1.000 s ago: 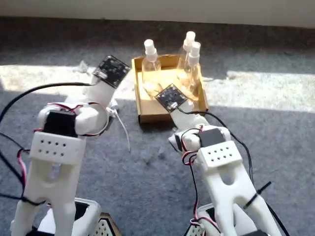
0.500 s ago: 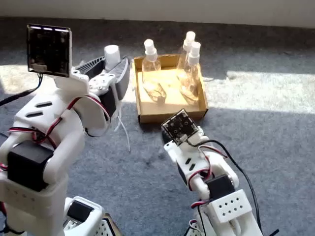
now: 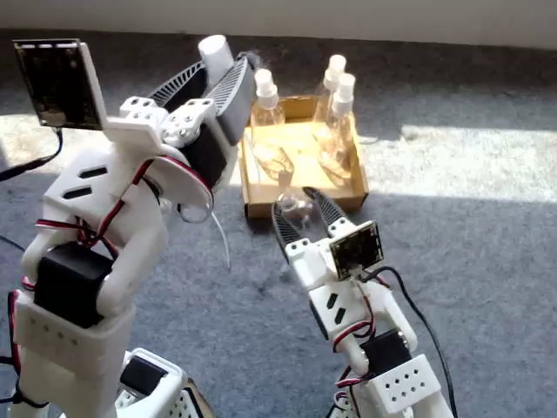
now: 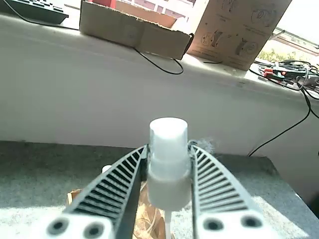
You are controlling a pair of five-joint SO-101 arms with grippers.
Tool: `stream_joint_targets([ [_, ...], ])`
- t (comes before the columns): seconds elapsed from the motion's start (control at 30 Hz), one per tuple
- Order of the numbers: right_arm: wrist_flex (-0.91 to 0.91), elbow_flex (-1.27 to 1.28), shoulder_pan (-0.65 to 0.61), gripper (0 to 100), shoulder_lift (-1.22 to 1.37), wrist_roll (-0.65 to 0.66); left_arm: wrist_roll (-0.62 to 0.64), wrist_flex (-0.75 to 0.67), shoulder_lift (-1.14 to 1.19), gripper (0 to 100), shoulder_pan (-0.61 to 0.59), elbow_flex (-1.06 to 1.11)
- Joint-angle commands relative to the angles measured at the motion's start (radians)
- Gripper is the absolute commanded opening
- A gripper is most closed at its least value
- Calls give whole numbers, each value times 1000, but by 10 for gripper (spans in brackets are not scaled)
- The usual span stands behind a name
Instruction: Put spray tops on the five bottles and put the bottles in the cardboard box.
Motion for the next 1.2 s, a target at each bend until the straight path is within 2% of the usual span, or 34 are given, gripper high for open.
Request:
stream_joint_targets([
  [0.0, -24, -10, -27, 4, -16, -60, 75, -115, -13, 13, 19, 77],
  [0.13, -18, -8, 7, 4, -16, -103, 78, -206, -13, 13, 19, 147],
  [0.3, -25, 21, 8, 4, -16, -106, 77, -218, -13, 13, 30, 168],
  [0.5, -285, 143, 7, 4, -16, -103, 77, -218, -5, 13, 33, 168],
  [0.83, -460, 196, 5, 4, -16, -104, 75, -221, -5, 13, 61, 203],
  [1.07, -467, 197, 7, 4, -16, -104, 75, -218, -4, 13, 65, 208],
  [1.17, -421, 191, 8, 4, -12, -104, 35, -216, -7, 13, 136, 252],
])
